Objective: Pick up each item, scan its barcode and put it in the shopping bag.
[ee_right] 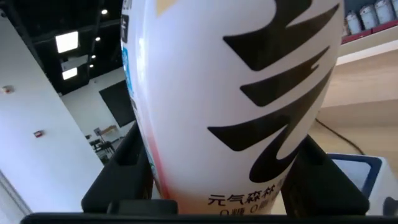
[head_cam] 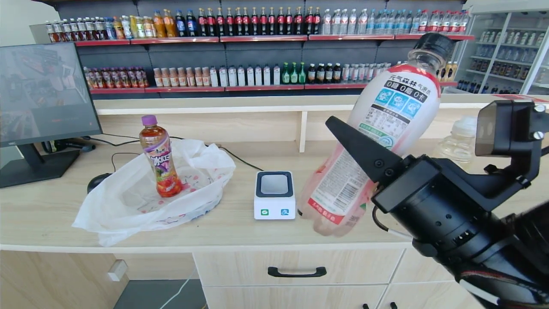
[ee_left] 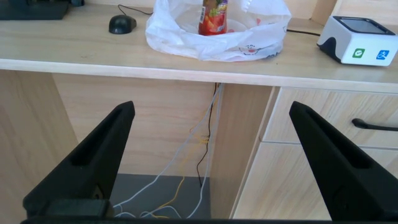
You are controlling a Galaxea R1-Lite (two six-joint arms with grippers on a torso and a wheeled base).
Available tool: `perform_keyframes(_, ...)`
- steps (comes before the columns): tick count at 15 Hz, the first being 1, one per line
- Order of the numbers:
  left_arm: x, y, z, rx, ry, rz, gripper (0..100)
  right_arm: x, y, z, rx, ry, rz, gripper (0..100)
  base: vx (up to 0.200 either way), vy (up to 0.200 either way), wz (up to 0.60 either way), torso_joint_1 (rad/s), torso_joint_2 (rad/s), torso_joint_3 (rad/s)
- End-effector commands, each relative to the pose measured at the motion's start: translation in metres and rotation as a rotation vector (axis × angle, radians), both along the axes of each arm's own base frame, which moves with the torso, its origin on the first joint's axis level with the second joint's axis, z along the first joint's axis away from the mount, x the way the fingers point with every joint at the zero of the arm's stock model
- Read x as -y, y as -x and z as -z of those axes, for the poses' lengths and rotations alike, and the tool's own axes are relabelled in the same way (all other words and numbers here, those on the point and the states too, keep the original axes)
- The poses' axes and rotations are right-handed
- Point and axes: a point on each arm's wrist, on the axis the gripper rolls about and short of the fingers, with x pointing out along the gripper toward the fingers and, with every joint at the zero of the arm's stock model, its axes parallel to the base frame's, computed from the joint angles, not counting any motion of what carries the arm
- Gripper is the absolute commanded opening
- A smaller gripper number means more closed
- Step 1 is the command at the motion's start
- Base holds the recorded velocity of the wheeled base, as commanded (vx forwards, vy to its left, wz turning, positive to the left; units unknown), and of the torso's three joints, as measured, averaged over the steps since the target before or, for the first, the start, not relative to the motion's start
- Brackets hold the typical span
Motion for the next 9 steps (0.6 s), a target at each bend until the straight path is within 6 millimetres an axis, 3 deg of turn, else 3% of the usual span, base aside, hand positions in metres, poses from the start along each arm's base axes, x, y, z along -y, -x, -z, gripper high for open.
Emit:
perform_keyframes(1,0.0,0.0,0.0001,0.0,0.0,0.0,100,-0.0076,0.0166,-0.01,0.001,-0.058,-0.091,0,0.0,0.0,0.0,0.0,0.0,0.0)
perform_keyframes(9,0.0,0.0,0.0001,0.0,0.0,-0.002,100,-0.0106,0.0226,-0.0194,-0.06,-0.173,-0.21,0,0.0,0.0,0.0,0.0,0.0,0.0)
